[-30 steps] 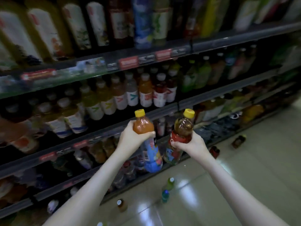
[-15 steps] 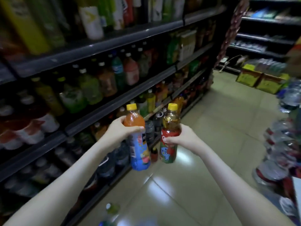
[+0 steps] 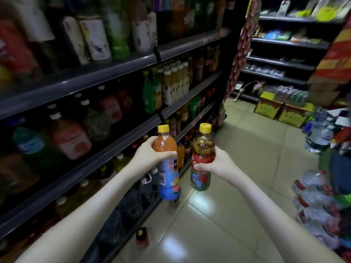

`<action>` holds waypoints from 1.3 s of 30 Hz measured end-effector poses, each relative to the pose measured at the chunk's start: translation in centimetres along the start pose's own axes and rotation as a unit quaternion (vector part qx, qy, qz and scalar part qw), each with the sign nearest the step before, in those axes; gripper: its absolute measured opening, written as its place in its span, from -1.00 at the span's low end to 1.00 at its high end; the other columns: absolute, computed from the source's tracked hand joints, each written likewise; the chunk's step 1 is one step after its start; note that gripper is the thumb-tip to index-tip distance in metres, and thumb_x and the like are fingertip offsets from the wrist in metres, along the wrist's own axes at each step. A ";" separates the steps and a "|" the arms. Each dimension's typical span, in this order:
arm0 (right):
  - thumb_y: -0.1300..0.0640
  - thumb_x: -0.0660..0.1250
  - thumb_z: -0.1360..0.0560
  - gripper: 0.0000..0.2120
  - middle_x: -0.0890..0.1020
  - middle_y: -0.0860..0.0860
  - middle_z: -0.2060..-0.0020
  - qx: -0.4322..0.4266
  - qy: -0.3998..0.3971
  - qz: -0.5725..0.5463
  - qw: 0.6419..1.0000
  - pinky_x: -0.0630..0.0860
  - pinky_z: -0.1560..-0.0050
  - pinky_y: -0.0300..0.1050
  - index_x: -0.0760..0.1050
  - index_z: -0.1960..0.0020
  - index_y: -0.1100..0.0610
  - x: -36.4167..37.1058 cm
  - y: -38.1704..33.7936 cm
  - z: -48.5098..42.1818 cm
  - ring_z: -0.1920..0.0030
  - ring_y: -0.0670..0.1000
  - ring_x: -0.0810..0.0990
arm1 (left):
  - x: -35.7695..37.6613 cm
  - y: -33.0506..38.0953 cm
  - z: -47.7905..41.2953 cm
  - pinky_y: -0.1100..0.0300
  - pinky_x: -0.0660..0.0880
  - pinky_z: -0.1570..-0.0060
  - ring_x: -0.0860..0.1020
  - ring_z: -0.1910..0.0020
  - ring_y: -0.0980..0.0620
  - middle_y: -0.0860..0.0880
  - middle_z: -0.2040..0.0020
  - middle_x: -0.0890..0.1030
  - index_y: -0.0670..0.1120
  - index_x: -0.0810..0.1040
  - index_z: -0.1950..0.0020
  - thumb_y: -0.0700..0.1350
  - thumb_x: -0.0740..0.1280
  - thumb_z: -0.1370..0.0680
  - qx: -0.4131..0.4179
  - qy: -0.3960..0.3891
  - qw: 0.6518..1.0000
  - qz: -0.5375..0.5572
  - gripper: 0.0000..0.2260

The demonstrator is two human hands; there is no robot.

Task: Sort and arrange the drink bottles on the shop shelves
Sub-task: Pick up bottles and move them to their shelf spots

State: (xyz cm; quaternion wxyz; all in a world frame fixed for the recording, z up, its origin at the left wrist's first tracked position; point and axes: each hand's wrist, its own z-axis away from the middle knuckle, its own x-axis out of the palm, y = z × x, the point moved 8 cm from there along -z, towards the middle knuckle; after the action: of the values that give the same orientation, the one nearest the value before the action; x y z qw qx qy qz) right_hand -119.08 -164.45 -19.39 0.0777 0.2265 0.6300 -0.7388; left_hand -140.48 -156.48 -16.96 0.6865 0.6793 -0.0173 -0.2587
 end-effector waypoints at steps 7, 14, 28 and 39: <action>0.14 0.61 -0.23 -0.56 0.67 -0.05 0.01 0.009 0.014 -0.045 0.999 0.55 -0.17 0.09 0.53 -0.03 -0.03 -9.9 4.6 -14.7 -0.05 -0.01 0.63 | 6.9 3.5 -13.8 0.35 0.51 0.18 0.63 0.09 0.19 0.11 0.05 0.66 0.09 0.55 -0.07 0.12 0.59 -0.15 -0.014 0.029 0.999 0.010 -0.46; 0.23 0.60 -0.27 -0.53 0.65 -0.13 0.05 -0.034 -0.012 -0.063 0.997 0.52 -0.06 -0.15 0.49 -0.06 -0.04 -19.5 8.3 -31.3 -0.03 -0.08 0.62 | 13.3 5.6 -29.1 0.20 0.53 0.00 0.59 0.00 0.14 0.14 -0.02 0.61 0.15 0.48 -0.08 0.02 0.62 -0.27 -0.048 0.102 0.994 -0.004 -0.52; 0.20 0.59 -0.29 -0.42 0.61 -0.12 -0.02 -0.118 -0.062 -0.093 0.987 0.47 -0.14 -0.14 0.43 -0.23 0.03 -23.8 5.9 -61.1 -0.07 -0.08 0.58 | 14.1 6.9 -51.7 0.15 0.52 -0.07 0.57 -0.08 0.11 0.14 -0.08 0.57 0.04 0.42 -0.29 0.06 0.62 -0.24 -0.091 0.285 0.954 0.013 -0.31; 0.14 0.59 -0.30 -0.30 0.54 -0.21 -0.01 -0.152 -0.179 -0.075 0.969 0.34 -0.15 -0.22 0.36 -0.34 0.01 -21.0 4.4 -73.6 -0.11 -0.10 0.50 | 14.3 8.6 -58.3 0.32 0.40 0.08 0.50 -0.04 0.15 0.22 -0.04 0.50 0.14 0.34 -0.20 0.00 0.60 -0.29 -0.135 0.389 0.910 -0.041 -0.39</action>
State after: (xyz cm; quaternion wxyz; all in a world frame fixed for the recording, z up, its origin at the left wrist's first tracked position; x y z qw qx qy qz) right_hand -81.26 -97.80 -21.84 0.1674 0.0280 0.7258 -0.6667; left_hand -103.40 -108.52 -18.00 0.7128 0.6273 0.3137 -0.0016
